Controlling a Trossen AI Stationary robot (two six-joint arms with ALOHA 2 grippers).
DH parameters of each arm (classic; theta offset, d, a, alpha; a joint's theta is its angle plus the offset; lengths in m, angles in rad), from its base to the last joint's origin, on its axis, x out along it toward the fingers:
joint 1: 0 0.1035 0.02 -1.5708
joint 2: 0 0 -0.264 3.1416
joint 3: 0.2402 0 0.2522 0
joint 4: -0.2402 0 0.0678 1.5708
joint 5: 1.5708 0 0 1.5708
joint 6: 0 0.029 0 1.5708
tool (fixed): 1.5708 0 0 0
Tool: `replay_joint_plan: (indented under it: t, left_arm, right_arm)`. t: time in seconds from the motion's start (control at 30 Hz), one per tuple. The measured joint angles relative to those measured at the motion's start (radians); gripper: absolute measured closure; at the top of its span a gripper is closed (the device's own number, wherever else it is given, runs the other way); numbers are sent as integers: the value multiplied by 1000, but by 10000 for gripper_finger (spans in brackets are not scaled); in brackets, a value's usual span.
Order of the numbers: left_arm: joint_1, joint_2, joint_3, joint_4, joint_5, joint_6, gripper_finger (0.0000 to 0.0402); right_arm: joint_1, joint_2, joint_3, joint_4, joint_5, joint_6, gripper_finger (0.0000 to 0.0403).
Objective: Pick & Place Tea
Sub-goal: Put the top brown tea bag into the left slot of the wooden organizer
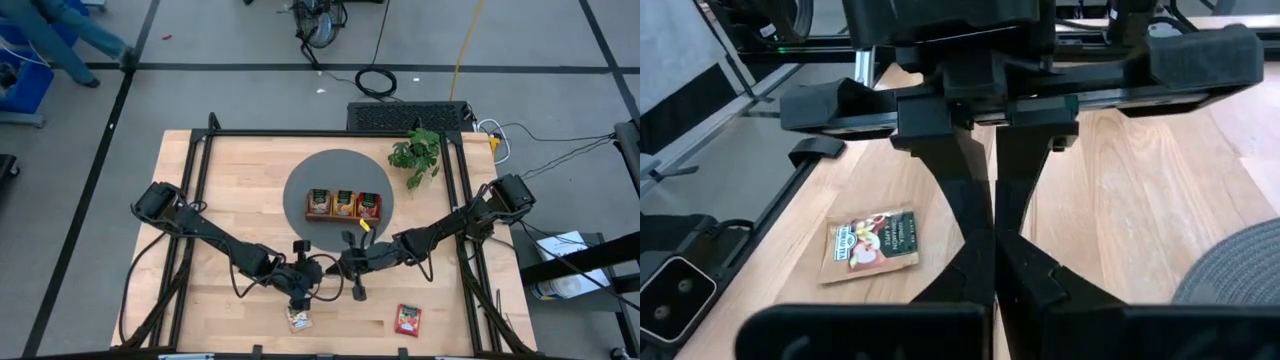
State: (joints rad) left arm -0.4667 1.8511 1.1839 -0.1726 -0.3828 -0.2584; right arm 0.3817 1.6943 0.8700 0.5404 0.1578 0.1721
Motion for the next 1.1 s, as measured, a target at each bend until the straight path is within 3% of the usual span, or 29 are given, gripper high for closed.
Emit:
replay_joint_plan:
  t: [0.2, 0.33, 0.5, 0.67, 0.83, 1.1]
  left_arm:
    - [0, 0, 0, -3, 0, 10, 396]
    - [-2, 0, 0, -5, 0, 13, 397]
    - [-13, 0, 0, -5, -3, 10, 398]
    - [-19, 0, 0, -4, -5, 11, 398]
    - [-9, 0, 0, -3, -7, 11, 398]
    - [3, 0, 0, 3, -2, 2, 398]
  right_arm:
    - [13, 0, 0, -2, 0, -31, 382]
    - [21, 0, 0, 10, 5, -58, 319]
    - [6, -1, 0, -53, 17, 39, 237]
    - [0, -1, 0, -79, -3, 59, 207]
    - [0, -1, 0, -75, -34, 59, 243]
    - [0, -1, 0, -74, -57, 42, 378]
